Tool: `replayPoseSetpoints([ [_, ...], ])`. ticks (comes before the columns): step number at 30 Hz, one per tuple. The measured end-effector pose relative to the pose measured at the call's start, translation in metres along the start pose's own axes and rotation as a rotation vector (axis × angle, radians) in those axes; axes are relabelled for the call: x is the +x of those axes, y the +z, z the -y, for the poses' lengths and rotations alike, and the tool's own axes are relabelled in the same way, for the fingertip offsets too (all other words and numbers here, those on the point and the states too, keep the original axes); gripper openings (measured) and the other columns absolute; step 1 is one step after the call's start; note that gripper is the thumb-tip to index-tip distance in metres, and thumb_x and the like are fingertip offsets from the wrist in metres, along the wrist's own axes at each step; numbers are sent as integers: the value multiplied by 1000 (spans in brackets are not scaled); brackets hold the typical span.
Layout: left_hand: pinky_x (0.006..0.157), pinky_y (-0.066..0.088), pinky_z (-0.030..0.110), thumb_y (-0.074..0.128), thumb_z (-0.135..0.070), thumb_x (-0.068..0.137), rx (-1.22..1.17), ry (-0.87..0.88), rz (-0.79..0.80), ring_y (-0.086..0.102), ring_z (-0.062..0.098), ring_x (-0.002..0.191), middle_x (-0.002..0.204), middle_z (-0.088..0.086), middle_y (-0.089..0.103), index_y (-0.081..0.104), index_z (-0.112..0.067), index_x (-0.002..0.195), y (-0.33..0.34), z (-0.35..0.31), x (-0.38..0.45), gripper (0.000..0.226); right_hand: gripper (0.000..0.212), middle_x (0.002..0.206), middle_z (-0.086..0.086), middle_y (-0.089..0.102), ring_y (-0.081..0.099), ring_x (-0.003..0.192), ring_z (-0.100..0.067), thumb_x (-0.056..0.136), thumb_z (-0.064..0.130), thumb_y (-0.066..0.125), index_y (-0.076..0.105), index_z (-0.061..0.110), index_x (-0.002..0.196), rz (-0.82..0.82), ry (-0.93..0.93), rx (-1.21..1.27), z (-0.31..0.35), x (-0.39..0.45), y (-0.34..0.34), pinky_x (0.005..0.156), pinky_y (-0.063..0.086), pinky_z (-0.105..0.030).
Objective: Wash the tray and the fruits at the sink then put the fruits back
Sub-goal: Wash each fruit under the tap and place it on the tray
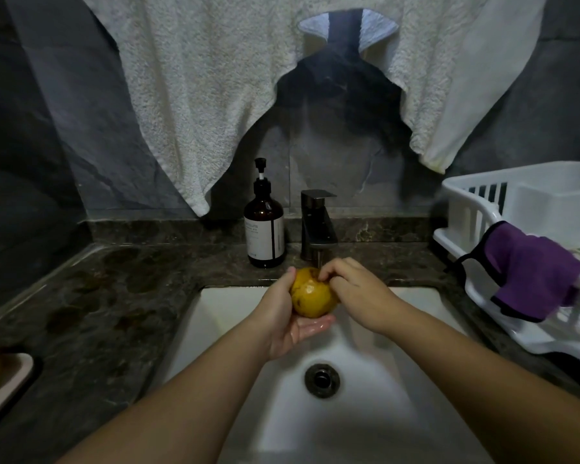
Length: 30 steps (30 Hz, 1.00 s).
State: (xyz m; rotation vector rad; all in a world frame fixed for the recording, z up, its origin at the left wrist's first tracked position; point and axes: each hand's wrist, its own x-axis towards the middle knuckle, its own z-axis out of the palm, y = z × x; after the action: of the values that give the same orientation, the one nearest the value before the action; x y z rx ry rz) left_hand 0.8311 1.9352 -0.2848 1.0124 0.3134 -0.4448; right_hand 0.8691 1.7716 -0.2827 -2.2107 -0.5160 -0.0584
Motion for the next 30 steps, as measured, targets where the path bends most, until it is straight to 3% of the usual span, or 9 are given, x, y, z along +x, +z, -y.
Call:
replayPoseSetpoints([
  [4,68,63,40,46,-62,103,-11,-6,0,72,39,89,127,35,66,47,-7,148,0,-1,0,70,18,105,12,53,53,92,-5,100,21,48,54,38,97,-52,28,47,-2,0,1,69,39,-26],
  [7,72,62,41,47,-62,103,-22,-8,3,70,43,107,129,34,65,48,-9,148,1,0,0,69,25,118,16,51,50,108,-1,101,25,49,59,42,116,-22,-16,-29,-6,-4,1,80,39,-17],
  [10,72,63,42,47,-60,104,-57,-7,-2,66,45,120,129,34,65,50,-7,147,-1,-1,2,69,31,115,28,48,48,107,9,102,35,51,62,42,131,-13,-56,-85,-6,-7,1,81,36,-12],
  [13,70,63,45,49,-59,104,-70,-13,-3,66,46,119,129,34,65,49,-9,148,-2,-1,3,67,20,110,28,52,51,103,6,103,38,52,63,46,117,-53,-63,-98,-4,-7,-1,78,38,-14],
  [17,74,64,46,49,-60,103,-56,-18,18,70,46,111,125,34,67,48,-11,148,-2,0,5,67,25,119,18,54,52,109,-2,102,41,53,62,43,125,-49,-58,-107,-2,-8,-2,80,41,-19],
  [20,68,66,42,46,-62,103,-47,-12,27,75,42,98,119,33,70,49,-9,147,-3,0,6,68,8,105,15,58,58,90,-3,98,39,58,55,45,102,-104,-49,-100,0,-9,-1,69,44,-23],
  [22,66,66,42,43,-64,103,-55,-3,31,76,40,94,116,31,72,51,-7,144,-3,-1,7,70,24,111,14,56,58,89,-1,92,44,65,48,48,108,-82,-36,-70,1,-10,0,69,45,-21],
  [26,70,66,43,41,-75,97,87,-55,45,77,36,95,114,26,75,62,-6,130,-4,-1,4,80,78,134,16,35,49,113,-5,76,50,79,35,49,141,43,-77,-180,0,-12,10,86,45,-20],
  [30,74,60,40,49,-77,93,333,53,-26,71,34,101,126,21,70,63,-15,136,-6,0,3,76,58,123,6,49,55,101,-9,86,40,74,48,36,137,-22,79,50,-4,-6,7,69,44,-17],
])
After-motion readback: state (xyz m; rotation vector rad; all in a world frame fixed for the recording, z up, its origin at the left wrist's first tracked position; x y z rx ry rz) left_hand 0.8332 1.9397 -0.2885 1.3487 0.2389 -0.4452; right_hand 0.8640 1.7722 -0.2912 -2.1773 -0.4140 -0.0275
